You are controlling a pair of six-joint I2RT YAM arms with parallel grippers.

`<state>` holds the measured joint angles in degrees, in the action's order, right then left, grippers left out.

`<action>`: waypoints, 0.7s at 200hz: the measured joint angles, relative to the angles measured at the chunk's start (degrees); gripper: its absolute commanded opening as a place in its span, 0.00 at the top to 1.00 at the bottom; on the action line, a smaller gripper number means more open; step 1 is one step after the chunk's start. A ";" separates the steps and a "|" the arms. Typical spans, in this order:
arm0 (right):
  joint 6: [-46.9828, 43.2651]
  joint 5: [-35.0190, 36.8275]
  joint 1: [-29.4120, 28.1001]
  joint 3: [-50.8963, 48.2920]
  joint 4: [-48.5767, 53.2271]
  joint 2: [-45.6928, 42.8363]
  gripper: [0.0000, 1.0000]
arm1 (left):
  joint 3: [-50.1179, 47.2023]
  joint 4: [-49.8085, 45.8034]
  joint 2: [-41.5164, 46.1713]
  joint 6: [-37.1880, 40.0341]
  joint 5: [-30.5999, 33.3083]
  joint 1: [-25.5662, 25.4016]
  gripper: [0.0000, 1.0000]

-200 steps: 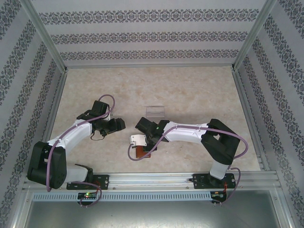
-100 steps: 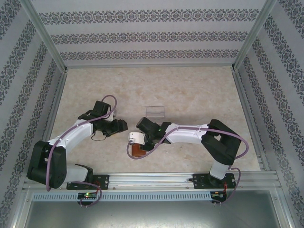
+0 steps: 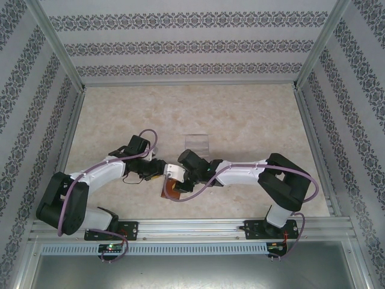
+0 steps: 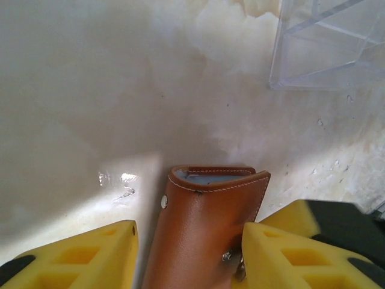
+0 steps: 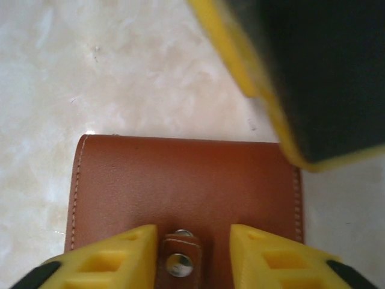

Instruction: Take the credit cards out of the card holder

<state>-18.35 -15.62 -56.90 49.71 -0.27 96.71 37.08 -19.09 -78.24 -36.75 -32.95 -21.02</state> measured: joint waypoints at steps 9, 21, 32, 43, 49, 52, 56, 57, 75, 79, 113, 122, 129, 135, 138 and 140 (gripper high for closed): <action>0.81 0.31 0.17 -0.44 0.00 -1.22 0.49 | 0.00 -0.04 0.00 0.00 0.50 0.00 0.50; 2.40 1.29 0.28 -0.98 0.35 -3.21 0.48 | 0.02 -0.24 0.00 0.00 1.62 0.00 0.50; 4.46 2.10 0.28 -1.14 1.03 -5.14 0.47 | 0.24 -0.79 0.00 0.02 2.78 0.00 0.50; 7.08 3.52 0.26 -1.14 1.70 -6.88 0.46 | 0.70 -1.31 0.00 0.02 3.74 0.02 0.50; 9.33 4.72 0.20 -1.09 2.29 -7.87 0.46 | 1.01 -1.42 0.00 0.04 4.24 0.13 0.49; 10.69 5.20 0.13 -1.07 2.67 -8.24 0.46 | 1.16 -1.46 0.00 0.04 4.42 0.15 0.49; 11.89 5.95 0.13 -0.96 3.19 -8.70 0.46 | 1.38 -1.49 0.00 0.04 4.68 0.31 0.49; 12.55 6.14 0.13 -0.90 3.37 -8.85 0.46 | 1.42 -1.46 0.00 0.04 4.72 0.35 0.49; 21.53 10.05 -0.26 0.98 7.26 -9.70 0.46 | 2.10 -1.46 0.07 0.04 5.14 1.66 0.49; 24.30 10.75 -0.37 1.75 8.48 -9.70 0.46 | 2.16 -1.46 0.09 0.04 5.22 2.08 0.49; 44.68 13.22 -0.33 9.14 19.85 -9.09 0.44 | 2.64 -1.55 0.11 0.46 5.73 6.16 0.48; 49.75 12.72 -0.31 10.86 21.92 -8.48 0.44 | 2.93 -1.86 0.11 0.72 5.81 6.91 0.48; 53.07 12.11 -0.31 11.52 22.93 -8.09 0.43 | 3.21 -2.21 0.11 0.94 5.81 7.32 0.47; 55.98 11.50 -0.31 11.87 23.87 -7.76 0.41 | 3.50 -2.56 0.13 1.25 5.88 7.67 0.47; 57.02 11.32 -0.31 11.96 24.35 -7.63 0.41 | 3.63 -2.75 0.13 1.46 6.01 7.80 0.47; 57.90 11.21 -0.31 12.04 24.76 -7.50 0.40 | 3.74 -2.84 0.13 1.62 6.03 7.96 0.46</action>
<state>39.55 -4.40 -57.21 61.76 24.49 89.21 40.82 -21.93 -78.11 -35.14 -26.92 -13.06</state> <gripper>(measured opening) 0.575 0.529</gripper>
